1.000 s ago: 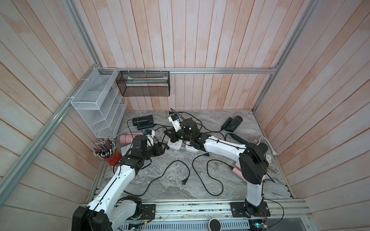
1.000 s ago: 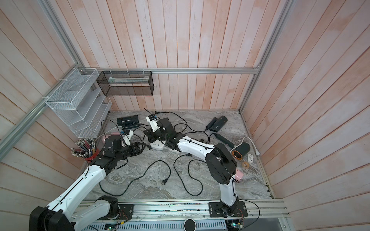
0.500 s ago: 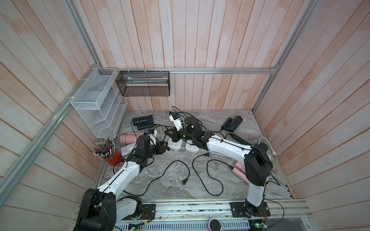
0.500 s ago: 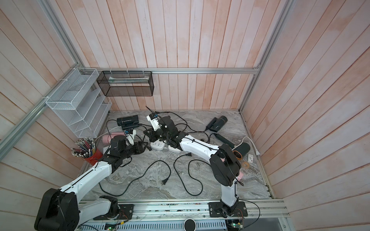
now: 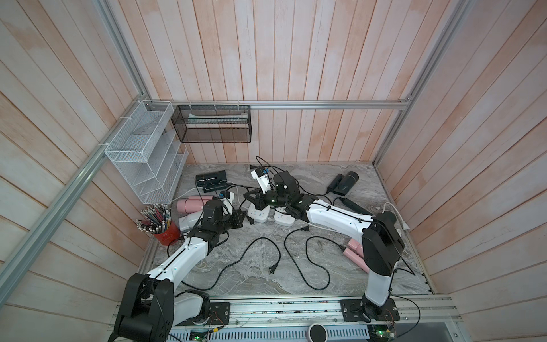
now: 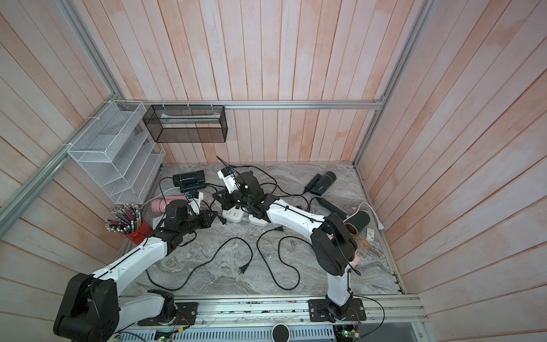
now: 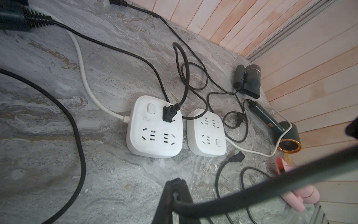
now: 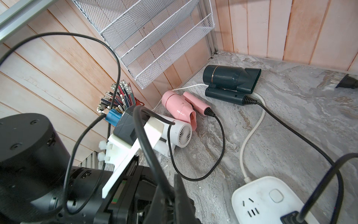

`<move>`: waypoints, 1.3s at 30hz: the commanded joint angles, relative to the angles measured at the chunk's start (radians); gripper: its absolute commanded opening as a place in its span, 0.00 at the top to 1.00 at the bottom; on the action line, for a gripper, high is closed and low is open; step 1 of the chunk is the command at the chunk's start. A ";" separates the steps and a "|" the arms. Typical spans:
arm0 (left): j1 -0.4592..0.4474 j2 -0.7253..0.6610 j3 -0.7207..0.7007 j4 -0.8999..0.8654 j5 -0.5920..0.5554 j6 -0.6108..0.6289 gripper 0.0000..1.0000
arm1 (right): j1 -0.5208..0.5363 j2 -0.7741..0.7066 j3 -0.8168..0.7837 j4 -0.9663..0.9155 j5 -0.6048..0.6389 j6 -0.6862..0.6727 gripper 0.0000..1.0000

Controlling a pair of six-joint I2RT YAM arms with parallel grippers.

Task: Charge the blow dryers
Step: Pick up the plug from the center of the board.

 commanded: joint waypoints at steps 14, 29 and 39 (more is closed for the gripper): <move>-0.004 -0.020 0.073 -0.074 0.034 0.057 0.96 | -0.027 -0.185 -0.246 -0.010 -0.038 -0.049 0.49; -0.004 -0.015 0.107 -0.002 0.288 0.043 0.96 | -0.039 -0.175 -0.398 0.030 -0.093 -0.109 0.49; -0.004 -0.015 0.100 0.012 0.317 0.038 0.96 | -0.037 -0.107 -0.364 0.054 -0.105 -0.100 0.54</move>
